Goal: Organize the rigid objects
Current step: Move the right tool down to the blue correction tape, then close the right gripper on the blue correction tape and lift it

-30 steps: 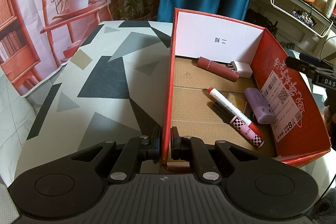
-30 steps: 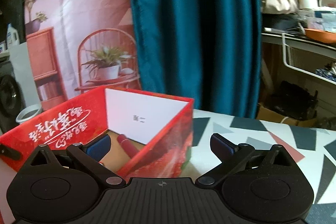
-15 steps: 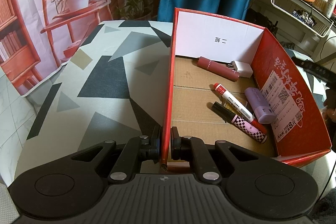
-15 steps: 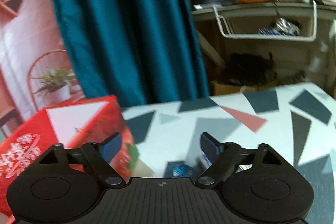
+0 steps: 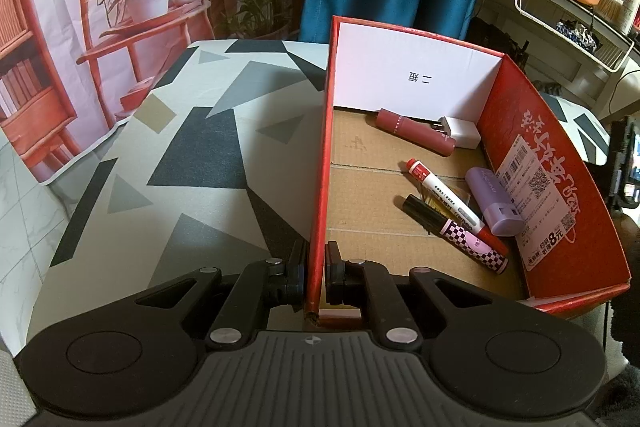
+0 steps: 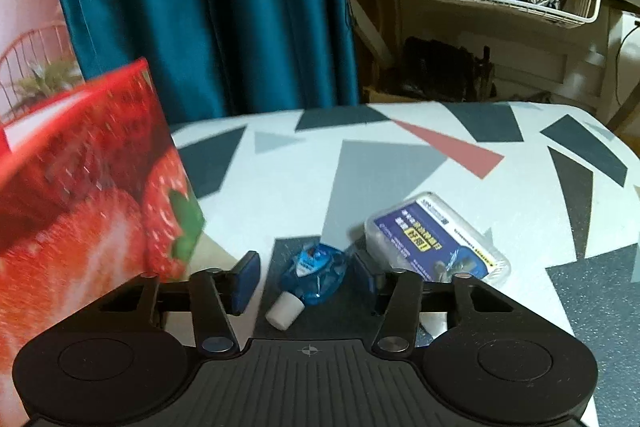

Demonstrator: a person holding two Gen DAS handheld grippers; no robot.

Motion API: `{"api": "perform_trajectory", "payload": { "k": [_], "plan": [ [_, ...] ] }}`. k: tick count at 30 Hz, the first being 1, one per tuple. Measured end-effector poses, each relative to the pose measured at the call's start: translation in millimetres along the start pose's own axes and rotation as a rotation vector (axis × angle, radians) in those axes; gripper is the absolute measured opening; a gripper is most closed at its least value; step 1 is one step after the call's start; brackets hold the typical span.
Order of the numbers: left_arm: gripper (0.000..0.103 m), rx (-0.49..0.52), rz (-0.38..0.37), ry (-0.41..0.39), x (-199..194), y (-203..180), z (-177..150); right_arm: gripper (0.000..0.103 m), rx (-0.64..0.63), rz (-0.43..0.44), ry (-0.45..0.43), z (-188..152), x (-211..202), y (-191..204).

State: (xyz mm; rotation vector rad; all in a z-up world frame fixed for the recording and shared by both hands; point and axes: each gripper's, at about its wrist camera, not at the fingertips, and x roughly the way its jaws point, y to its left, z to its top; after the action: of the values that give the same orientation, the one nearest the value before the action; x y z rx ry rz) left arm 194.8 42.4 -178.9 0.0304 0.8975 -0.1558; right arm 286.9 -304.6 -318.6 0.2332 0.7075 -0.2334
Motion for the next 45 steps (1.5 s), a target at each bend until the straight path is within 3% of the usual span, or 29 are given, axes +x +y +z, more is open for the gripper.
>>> {"api": "perform_trajectory", "payload": {
  "k": [3,17,26,29,45],
  "plan": [
    [0.010,-0.004,-0.005,-0.002,0,1,0,0.033,-0.012,-0.026,0.000,-1,0,2],
    [0.010,-0.008,-0.004,-0.004,0,1,0,0.033,-0.115,0.035,0.040,-24,-32,14],
    [0.010,-0.014,-0.006,-0.008,-1,1,0,0.033,-0.115,0.052,0.059,-32,-50,8],
    [0.010,-0.012,-0.005,-0.008,-1,1,0,0.033,-0.086,0.033,0.047,-35,-56,3],
    [0.010,-0.012,-0.005,-0.008,-1,1,-1,0.033,-0.067,0.116,-0.059,-14,-87,13]
  ]
}}
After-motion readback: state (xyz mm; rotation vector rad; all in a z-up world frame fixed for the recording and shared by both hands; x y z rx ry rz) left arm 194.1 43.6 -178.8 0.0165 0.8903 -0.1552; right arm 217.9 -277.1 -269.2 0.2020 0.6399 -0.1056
